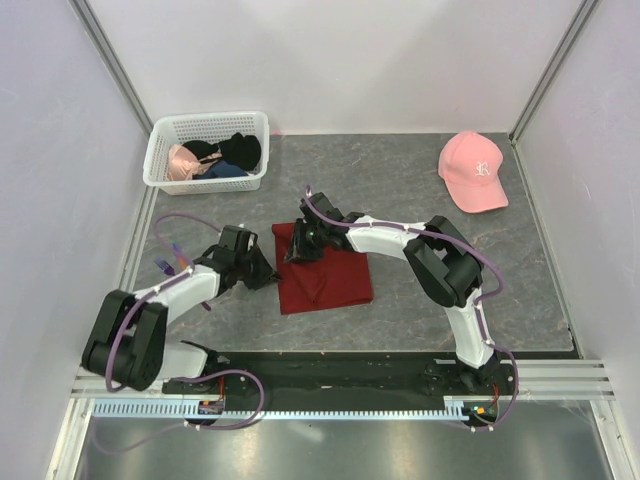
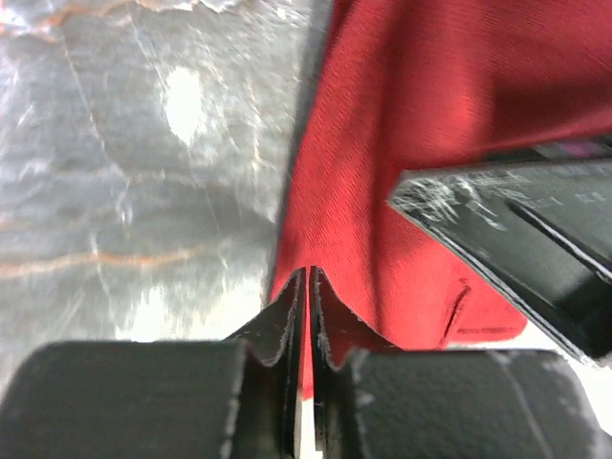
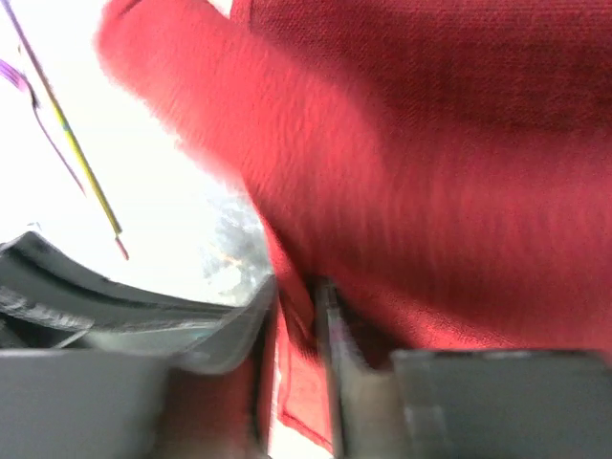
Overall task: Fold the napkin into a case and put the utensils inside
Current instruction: Fold the rectangle-folded napkin at the center of the board.
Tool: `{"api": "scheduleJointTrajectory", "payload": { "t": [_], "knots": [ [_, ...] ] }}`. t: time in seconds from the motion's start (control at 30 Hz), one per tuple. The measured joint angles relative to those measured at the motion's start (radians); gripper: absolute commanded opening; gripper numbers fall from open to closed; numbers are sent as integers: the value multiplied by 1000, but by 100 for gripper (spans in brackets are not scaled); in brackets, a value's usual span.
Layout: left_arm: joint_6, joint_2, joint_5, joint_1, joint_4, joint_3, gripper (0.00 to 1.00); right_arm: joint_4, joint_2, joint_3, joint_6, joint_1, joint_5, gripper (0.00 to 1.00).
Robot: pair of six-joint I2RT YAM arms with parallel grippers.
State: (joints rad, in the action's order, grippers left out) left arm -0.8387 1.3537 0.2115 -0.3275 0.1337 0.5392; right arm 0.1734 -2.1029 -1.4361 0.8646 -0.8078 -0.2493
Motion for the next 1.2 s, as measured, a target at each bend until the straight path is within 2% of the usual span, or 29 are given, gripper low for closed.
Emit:
{"api": "scheduleJointTrajectory", "payload": {
  "t": [0.03,0.17,0.27,0.37,0.47,0.53,0.6,0.67,0.7,0.83,1.2],
  "knots": [
    [0,-29,-2,0,18,-1,15,0,0,0,-6,0,-7,51],
    [3,-159,-5,0,92,8,22,17,6,0,-31,0,-26,67],
    [11,-234,-3,1,140,36,24,53,59,21,-67,1,-21,70],
    [30,-242,8,1,167,90,23,86,189,93,-110,13,-6,69],
    [58,-173,47,1,170,156,21,89,298,159,-140,39,0,65],
    [79,-97,87,1,157,196,23,81,352,213,-155,62,-1,59],
    [98,-32,116,0,138,209,23,74,377,264,-163,82,0,48],
    [108,16,135,-6,127,210,23,66,390,329,-167,100,5,43],
    [112,50,140,-13,126,218,23,63,393,362,-166,109,6,34],
    [120,142,140,-61,110,270,22,65,394,463,-173,140,6,22],
    [151,427,171,-186,55,483,21,19,468,594,-180,183,6,14]
  ]
}}
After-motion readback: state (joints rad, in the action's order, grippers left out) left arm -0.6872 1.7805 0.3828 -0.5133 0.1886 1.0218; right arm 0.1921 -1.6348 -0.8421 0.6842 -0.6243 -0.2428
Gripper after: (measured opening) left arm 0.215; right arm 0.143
